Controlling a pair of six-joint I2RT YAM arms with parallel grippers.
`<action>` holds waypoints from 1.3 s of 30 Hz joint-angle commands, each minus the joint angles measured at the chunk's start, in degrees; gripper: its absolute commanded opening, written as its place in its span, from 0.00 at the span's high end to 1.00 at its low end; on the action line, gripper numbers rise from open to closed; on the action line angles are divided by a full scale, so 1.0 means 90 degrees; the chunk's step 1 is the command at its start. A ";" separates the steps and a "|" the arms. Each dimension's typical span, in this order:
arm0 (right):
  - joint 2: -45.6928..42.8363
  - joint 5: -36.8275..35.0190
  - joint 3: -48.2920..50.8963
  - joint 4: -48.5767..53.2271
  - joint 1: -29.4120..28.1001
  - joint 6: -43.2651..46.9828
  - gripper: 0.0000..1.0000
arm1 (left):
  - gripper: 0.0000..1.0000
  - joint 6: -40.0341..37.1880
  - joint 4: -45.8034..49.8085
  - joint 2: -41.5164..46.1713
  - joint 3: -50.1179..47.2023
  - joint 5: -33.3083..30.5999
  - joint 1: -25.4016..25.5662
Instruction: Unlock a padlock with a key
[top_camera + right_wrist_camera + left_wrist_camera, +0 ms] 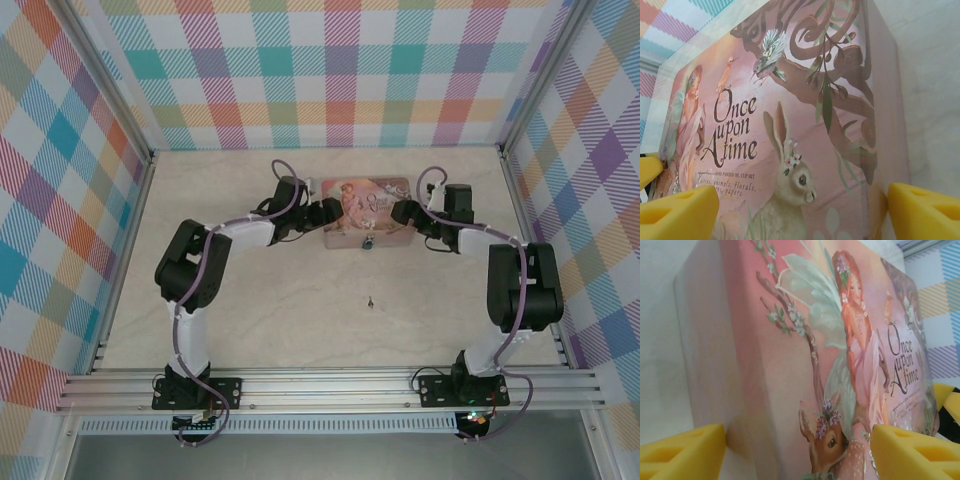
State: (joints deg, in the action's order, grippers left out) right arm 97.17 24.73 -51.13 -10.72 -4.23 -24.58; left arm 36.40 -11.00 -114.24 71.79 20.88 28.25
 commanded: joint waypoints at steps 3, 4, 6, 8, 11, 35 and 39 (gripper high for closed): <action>-0.0428 0.0958 0.0274 -0.0312 -0.0619 0.0045 0.13 | 0.24 -0.0134 -0.0195 0.0952 -0.0839 0.0163 0.0083; -0.0490 0.1015 0.0334 -0.0349 -0.0682 0.0045 0.13 | 0.24 -0.0160 -0.0158 0.1108 -0.1012 0.0115 0.0075; -0.0593 0.1031 0.0421 -0.0338 -0.0801 0.0040 0.13 | 0.23 -0.0177 -0.0106 0.1373 -0.1300 0.0068 0.0036; -0.0691 0.1022 0.0466 -0.0295 -0.0907 0.0028 0.13 | 0.23 -0.0172 -0.0086 0.1636 -0.1631 -0.0009 -0.0011; -0.0777 0.0997 0.0542 -0.0291 -0.1054 -0.0001 0.12 | 0.23 -0.0184 0.0009 0.2002 -0.2059 -0.0129 -0.0080; -0.0472 0.1226 0.0559 -0.0231 -0.2036 0.0080 0.10 | 0.19 -0.0534 0.0132 0.2022 -0.1929 -0.0082 -0.0831; -0.0727 0.0895 0.0674 -0.0046 -0.2079 0.0130 0.09 | 0.19 -0.0674 0.0236 0.1612 -0.1520 0.0029 -0.0946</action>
State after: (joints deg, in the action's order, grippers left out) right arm 92.73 29.41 -45.98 -10.98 -21.06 -24.64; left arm 32.01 -7.20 -98.08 54.76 15.79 19.07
